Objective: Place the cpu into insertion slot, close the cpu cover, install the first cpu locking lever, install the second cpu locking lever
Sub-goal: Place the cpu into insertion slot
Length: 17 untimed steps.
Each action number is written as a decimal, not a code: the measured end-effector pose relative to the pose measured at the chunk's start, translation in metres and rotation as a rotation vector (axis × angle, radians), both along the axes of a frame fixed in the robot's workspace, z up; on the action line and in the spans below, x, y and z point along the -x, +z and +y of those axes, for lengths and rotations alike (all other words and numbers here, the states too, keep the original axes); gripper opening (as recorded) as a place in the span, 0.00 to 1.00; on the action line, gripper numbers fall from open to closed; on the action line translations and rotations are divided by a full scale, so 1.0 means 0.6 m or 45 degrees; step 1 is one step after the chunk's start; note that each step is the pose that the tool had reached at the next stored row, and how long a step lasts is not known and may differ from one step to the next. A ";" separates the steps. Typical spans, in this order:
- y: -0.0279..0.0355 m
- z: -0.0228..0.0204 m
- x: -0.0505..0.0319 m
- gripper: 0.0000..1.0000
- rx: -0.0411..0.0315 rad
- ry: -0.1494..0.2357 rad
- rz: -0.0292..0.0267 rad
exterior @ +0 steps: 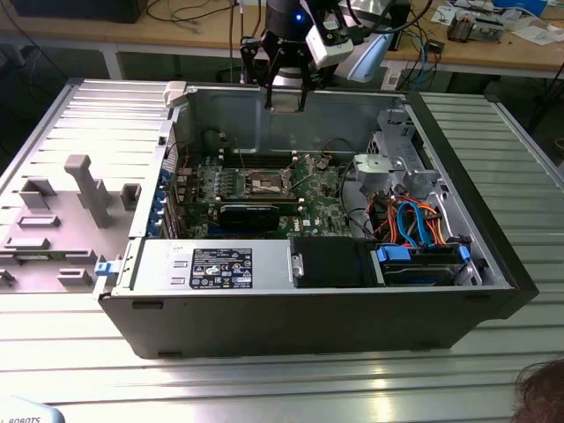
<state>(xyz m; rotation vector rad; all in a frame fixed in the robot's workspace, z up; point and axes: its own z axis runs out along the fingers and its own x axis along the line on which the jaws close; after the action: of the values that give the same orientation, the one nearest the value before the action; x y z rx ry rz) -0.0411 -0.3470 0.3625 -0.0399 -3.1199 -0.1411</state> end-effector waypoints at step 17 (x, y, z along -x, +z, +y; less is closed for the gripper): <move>0.000 0.0000 0.009 0.54 0.0000 0.000 0.0000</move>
<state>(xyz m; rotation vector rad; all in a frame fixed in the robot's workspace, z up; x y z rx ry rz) -0.0465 -0.3470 0.3623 -0.0399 -3.1199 -0.1410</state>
